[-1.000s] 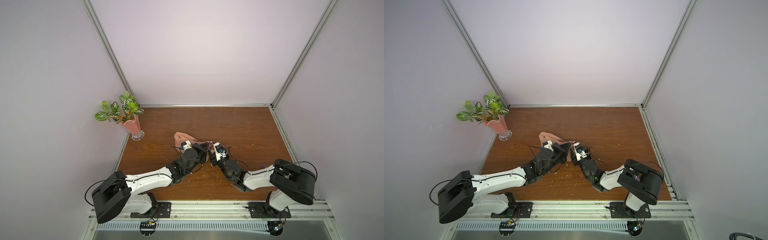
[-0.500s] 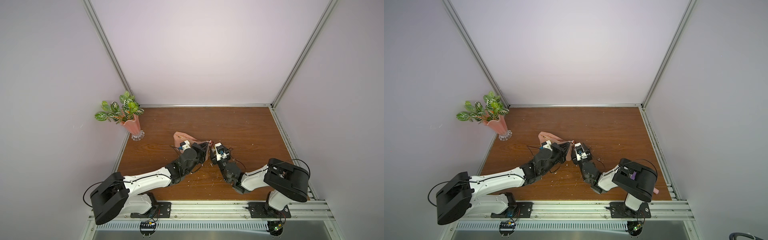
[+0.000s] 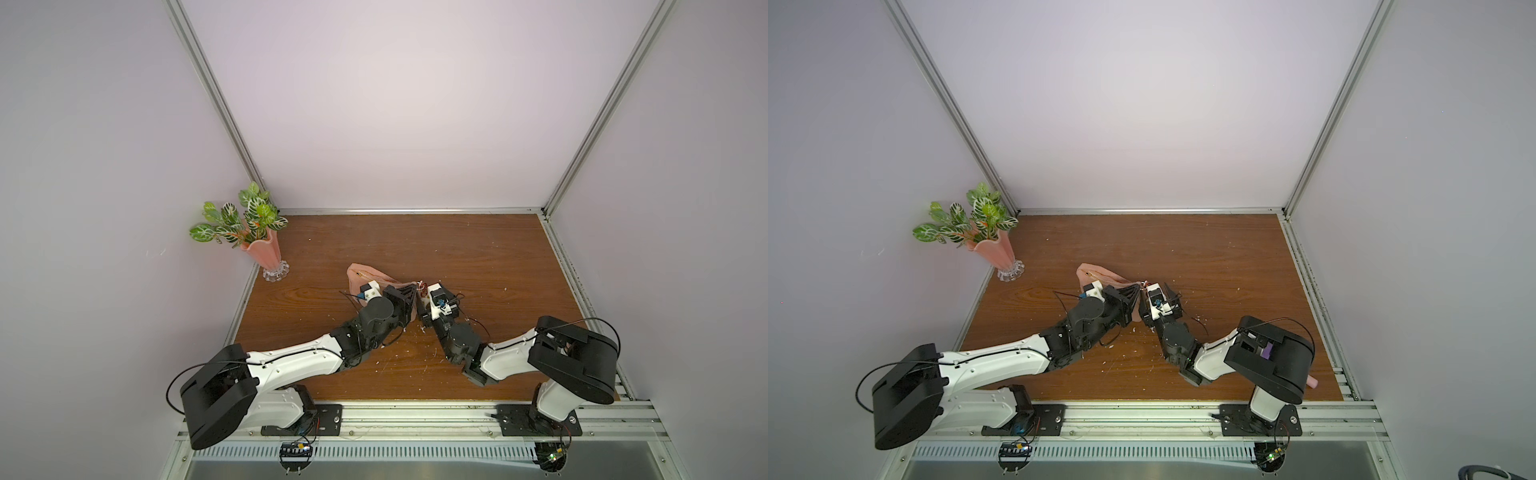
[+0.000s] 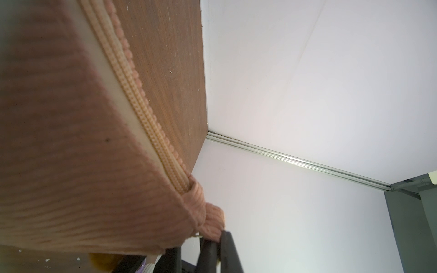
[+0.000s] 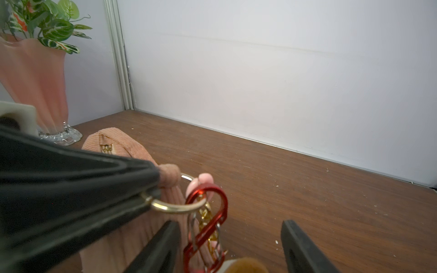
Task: Remove the decoration from the bag
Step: Remove the decoration item from the bag.
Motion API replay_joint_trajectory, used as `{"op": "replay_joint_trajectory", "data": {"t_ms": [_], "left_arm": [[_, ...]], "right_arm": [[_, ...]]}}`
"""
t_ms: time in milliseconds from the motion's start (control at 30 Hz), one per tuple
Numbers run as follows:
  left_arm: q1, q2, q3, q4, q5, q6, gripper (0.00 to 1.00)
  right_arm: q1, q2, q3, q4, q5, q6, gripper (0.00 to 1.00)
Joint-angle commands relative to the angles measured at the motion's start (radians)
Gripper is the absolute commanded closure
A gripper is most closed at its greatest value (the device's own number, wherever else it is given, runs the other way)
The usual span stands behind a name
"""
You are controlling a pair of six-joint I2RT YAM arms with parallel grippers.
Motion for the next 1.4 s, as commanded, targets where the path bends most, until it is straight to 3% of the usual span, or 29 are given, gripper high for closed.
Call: {"op": "replay_joint_trajectory", "data": {"t_ms": [0, 1367], "left_arm": [[0.003, -0.018, 0.008, 0.016, -0.012, 0.004, 1.0], [0.003, -0.007, 0.016, 0.017, -0.005, 0.007, 1.0]], "right_arm": [[-0.011, -0.024, 0.027, 0.008, -0.017, 0.004, 0.29], [-0.063, -0.063, 0.05, -0.077, -0.15, 0.044, 0.47]]}}
